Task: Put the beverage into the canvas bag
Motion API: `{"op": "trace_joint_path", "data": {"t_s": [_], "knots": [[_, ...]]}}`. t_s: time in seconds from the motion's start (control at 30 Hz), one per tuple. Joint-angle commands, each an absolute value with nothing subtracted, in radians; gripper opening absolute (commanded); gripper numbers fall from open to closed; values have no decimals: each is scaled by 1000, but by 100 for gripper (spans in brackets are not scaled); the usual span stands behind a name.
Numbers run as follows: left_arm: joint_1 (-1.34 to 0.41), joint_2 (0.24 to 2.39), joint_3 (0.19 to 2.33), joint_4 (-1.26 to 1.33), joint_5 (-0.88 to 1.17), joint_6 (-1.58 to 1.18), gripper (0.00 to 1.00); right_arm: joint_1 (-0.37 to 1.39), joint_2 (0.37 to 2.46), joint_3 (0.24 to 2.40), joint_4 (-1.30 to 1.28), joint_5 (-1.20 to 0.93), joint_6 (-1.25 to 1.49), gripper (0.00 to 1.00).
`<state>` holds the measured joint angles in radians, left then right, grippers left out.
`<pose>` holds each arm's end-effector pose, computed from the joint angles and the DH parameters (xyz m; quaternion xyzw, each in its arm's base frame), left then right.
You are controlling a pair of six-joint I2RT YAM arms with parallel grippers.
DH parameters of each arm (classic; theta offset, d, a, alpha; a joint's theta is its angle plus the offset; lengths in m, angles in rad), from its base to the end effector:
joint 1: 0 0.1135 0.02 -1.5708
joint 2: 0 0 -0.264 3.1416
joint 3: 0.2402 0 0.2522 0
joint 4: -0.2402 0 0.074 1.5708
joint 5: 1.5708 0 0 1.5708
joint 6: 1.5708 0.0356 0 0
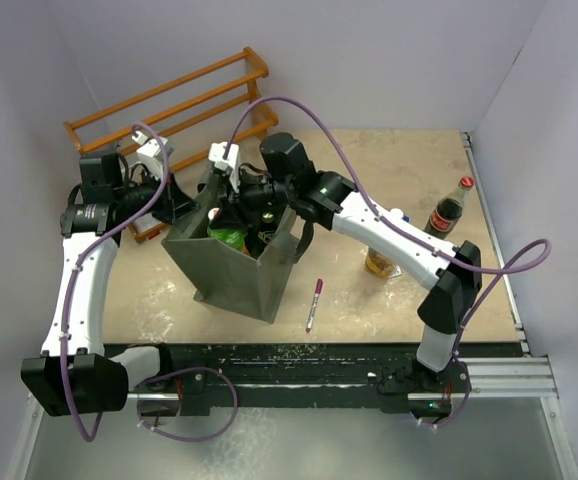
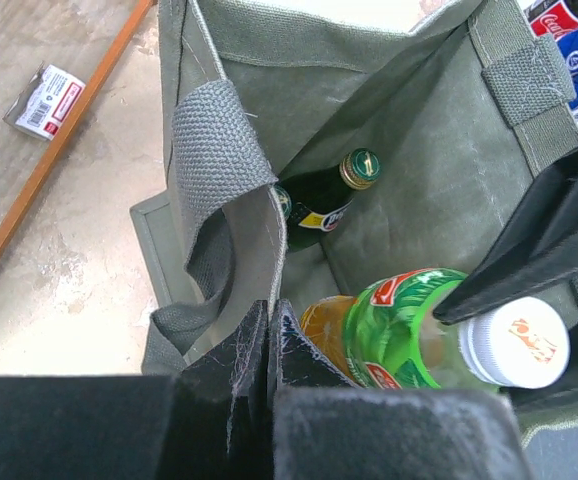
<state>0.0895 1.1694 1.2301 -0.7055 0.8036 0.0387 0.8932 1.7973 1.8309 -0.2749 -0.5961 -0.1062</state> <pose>0.2380 -0.0044 0.3719 0.1537 0.8276 -0.3229 0.4326 0.2493 0.3417 0.4142 -0.5195 0.5736 0.4396 0.4560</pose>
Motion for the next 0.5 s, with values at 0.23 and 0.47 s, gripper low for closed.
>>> {"op": "trace_joint_path", "data": {"t_s": [0.23, 0.47], "knots": [[94, 1158, 1206, -689, 842, 80, 0, 904, 1782, 1759, -56, -574, -175, 0], [95, 1154, 1205, -700, 845, 112, 0, 893, 1802, 1682, 23, -548, -219, 0]]}}
